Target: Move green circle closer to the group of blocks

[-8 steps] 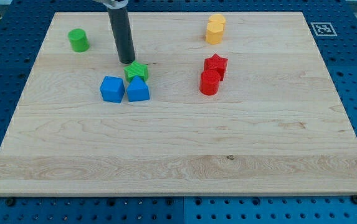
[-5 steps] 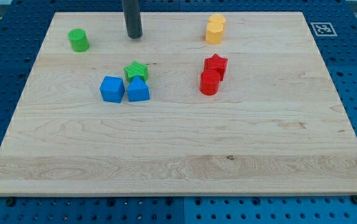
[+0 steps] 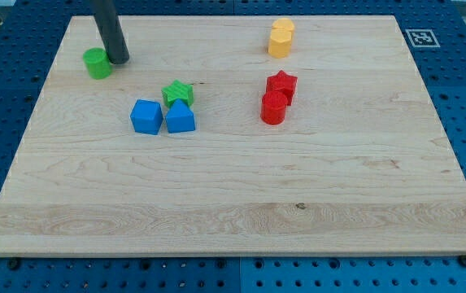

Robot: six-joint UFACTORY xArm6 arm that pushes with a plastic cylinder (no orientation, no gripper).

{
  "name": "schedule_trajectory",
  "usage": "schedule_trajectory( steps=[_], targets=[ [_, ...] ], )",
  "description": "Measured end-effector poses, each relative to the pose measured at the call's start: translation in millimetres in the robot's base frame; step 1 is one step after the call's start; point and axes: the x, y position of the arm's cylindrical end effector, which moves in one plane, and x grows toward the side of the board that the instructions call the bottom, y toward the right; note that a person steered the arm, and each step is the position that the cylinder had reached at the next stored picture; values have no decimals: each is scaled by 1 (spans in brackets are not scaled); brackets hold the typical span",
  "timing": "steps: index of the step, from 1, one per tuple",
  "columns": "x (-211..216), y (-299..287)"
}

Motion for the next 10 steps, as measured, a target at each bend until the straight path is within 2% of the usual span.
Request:
schedule_trajectory(
  steps=[1,2,4,5,6,7,8,10],
  targets=[
    [-6,0],
    [-32,-1],
    [-37,-59],
    [-13,-45],
    [29,-12],
    [29,-23],
    [30,-78],
    [77,-19]
  ],
)
